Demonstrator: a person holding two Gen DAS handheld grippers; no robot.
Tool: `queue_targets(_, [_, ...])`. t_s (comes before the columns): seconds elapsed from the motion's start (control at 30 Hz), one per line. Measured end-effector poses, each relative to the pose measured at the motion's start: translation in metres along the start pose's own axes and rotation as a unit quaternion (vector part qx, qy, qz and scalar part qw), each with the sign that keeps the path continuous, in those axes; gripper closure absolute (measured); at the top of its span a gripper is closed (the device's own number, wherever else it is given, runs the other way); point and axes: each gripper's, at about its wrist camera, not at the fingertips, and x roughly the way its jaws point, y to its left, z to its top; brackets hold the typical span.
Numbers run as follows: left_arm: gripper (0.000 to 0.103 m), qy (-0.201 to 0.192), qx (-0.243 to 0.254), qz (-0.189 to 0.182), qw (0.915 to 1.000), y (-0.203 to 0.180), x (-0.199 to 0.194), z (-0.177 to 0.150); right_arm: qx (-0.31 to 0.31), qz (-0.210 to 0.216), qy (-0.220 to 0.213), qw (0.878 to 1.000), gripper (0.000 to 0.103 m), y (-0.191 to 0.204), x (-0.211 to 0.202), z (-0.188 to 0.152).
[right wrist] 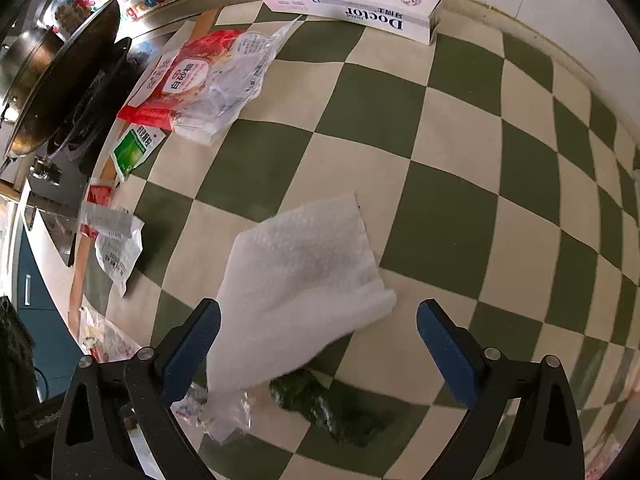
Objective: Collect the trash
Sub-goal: 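Grasp the printed plastic bag with the left tool while the right tool grasps the white tissue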
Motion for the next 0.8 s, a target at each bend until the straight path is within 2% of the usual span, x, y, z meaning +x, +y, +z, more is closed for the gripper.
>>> queue_targets(0.03, [0.088, -0.006, 0.014, 0.011, 0.9998, -0.004, -0.001, 0.000, -0.003, 0.003, 0.002, 1.000, 0.008, 0.000, 0.002, 0.002])
queue_targets(0.07, [0.097, -0.013, 0.033, 0.027, 0.9990, -0.007, -0.002, 0.000, -0.006, 0.004, 0.004, 1.000, 0.010, 0.006, 0.005, 0.004])
queue_targets(0.2, [0.099, -0.036, 0.063, 0.059, 0.9956, -0.012, -0.006, 0.004, -0.030, 0.006, 0.020, 0.999, 0.023, 0.022, 0.029, 0.005])
queue_targets(0.27, [0.100, -0.051, 0.074, 0.071, 0.9934, -0.014, -0.011, 0.006, -0.043, 0.002, 0.030, 0.999, 0.040, 0.030, 0.040, 0.004])
queue_targets(0.3, [0.100, -0.057, 0.078, 0.074, 0.9926, -0.014, -0.015, 0.008, -0.054, -0.009, 0.022, 0.998, 0.042, 0.033, 0.039, 0.003])
queue_targets(0.33, [0.101, -0.063, 0.080, 0.075, 0.9921, -0.014, -0.020, 0.009, -0.062, -0.010, 0.015, 0.998, 0.059, 0.036, 0.038, 0.001])
queue_targets(0.37, [0.101, -0.071, 0.082, 0.076, 0.9912, -0.013, -0.027, 0.009, -0.067, -0.010, 0.013, 0.998, 0.083, 0.038, 0.037, 0.000])
queue_targets(0.43, [0.101, -0.087, 0.086, 0.079, 0.9893, -0.012, -0.039, 0.010, -0.066, -0.006, 0.008, 0.998, 0.098, 0.038, 0.033, -0.001])
queue_targets(0.5, [0.101, -0.104, 0.090, 0.082, 0.9871, -0.009, -0.055, 0.010, -0.063, 0.004, -0.003, 0.998, 0.102, 0.040, 0.025, -0.003])
queue_targets(0.73, [0.102, -0.158, 0.098, 0.096, 0.9778, 0.009, -0.107, 0.013, -0.060, 0.054, -0.018, 0.997, 0.102, 0.057, -0.005, -0.009])
queue_targets(0.8, [0.102, -0.174, 0.102, 0.110, 0.9732, 0.012, -0.115, 0.020, -0.070, 0.056, -0.004, 0.996, 0.091, 0.070, -0.001, -0.004])
